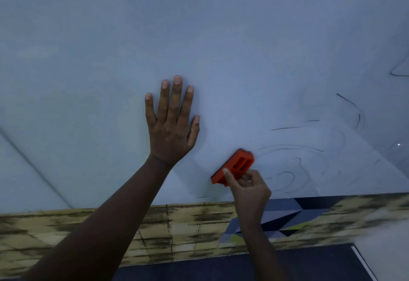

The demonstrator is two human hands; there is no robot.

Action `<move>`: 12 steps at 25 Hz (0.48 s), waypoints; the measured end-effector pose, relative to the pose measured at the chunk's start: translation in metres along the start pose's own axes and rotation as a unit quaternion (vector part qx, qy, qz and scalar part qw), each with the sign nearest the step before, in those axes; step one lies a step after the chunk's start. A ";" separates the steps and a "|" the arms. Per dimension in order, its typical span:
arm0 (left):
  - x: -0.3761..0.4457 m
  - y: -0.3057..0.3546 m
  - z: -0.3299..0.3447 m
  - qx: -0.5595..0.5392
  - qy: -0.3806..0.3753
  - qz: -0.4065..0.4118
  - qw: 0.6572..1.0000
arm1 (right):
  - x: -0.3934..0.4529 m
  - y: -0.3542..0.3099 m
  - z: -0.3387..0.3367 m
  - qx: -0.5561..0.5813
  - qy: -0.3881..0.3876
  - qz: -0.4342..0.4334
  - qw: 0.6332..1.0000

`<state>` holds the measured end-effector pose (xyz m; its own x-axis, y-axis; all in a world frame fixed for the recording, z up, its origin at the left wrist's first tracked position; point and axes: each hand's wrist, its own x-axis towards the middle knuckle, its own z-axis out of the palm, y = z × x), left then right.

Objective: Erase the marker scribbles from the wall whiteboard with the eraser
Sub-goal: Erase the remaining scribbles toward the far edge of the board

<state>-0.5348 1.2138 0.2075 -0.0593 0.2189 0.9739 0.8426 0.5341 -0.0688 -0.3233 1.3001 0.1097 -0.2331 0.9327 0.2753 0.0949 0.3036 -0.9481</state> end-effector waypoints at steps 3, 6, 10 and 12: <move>-0.014 -0.003 0.001 0.007 -0.012 0.021 1.000 | -0.030 0.052 0.023 -0.028 -0.048 0.127 0.990; -0.022 -0.004 0.001 0.006 -0.014 0.030 0.999 | -0.060 0.090 0.049 0.002 -0.071 0.219 0.973; -0.025 -0.004 0.003 0.009 -0.016 0.039 0.999 | -0.080 0.111 0.079 0.138 -0.082 0.397 0.904; -0.026 -0.006 0.002 0.001 -0.016 0.039 0.999 | -0.083 0.112 0.083 0.193 -0.090 0.454 0.865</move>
<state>-0.5392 1.2070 0.1824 -0.0107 0.2852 0.9584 0.8442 0.5163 -0.1442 -0.3739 1.2404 -0.0328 -0.3814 0.6962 -0.6081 -0.0037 -0.6590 -0.7521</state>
